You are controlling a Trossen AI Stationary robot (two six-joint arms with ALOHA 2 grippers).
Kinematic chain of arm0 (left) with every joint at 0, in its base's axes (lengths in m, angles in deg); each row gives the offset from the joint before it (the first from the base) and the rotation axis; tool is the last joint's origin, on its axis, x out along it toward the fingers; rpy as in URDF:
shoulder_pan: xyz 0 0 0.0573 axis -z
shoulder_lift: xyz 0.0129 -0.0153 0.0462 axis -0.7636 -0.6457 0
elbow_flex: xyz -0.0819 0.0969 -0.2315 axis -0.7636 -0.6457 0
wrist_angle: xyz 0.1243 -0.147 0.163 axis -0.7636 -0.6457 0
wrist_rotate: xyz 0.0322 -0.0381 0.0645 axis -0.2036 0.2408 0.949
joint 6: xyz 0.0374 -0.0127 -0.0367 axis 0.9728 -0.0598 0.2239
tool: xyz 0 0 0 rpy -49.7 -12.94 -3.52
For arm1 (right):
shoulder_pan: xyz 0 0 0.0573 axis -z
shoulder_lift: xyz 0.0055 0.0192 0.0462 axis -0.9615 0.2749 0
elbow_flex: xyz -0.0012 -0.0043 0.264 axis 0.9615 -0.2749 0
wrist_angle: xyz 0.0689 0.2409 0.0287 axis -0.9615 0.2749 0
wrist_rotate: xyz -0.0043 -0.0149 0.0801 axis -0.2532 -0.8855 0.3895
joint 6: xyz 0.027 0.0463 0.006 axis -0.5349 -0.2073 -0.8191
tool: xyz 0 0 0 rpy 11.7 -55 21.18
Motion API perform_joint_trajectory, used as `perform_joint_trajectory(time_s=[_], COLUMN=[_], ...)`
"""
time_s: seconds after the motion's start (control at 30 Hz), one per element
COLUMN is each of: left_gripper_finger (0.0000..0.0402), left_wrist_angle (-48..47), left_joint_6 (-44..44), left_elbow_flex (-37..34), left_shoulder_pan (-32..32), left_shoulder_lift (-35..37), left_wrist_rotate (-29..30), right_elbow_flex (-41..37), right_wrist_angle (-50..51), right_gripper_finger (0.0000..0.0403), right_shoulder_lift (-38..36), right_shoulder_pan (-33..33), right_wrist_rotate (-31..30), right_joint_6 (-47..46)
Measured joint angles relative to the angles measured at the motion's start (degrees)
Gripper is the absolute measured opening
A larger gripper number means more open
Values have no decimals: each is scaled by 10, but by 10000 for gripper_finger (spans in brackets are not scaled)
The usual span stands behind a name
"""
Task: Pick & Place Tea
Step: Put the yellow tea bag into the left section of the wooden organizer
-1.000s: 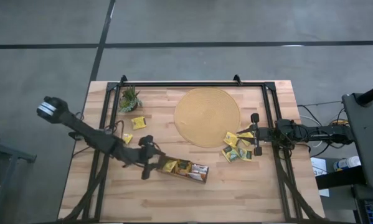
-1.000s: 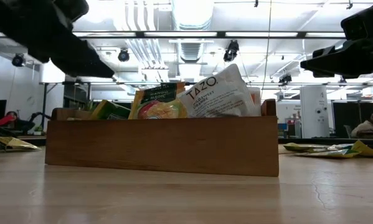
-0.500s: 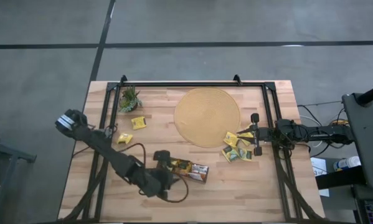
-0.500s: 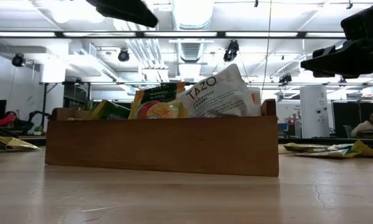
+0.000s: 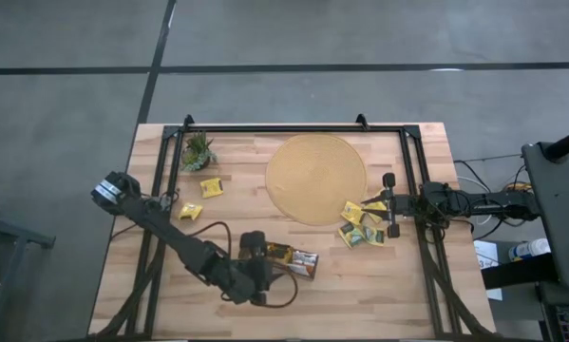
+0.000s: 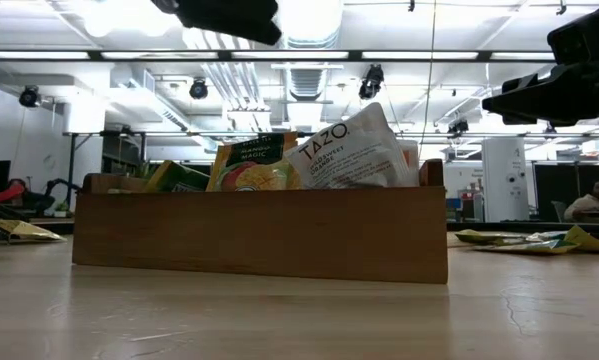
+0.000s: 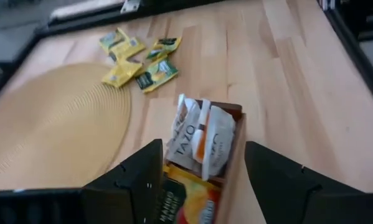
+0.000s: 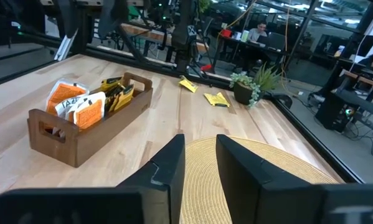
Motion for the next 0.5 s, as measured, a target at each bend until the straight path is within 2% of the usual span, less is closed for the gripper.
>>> perform_joint_trajectory(time_s=[0.17,0.5], left_gripper_finger=[218,213], left_wrist_angle=[-28,-190], left_joint_6=[-65,-226], left_elbow_flex=[0,0], left_shoulder_pan=[3,4], left_shoulder_lift=[1,1], left_wrist_rotate=[0,-15], right_elbow_flex=[0,0], right_wrist_angle=[0,0], right_gripper_finger=[80,68], right_shoulder_lift=[0,0], right_shoulder_pan=[0,0], right_wrist_rotate=[0,0], right_joint_6=[0,0])
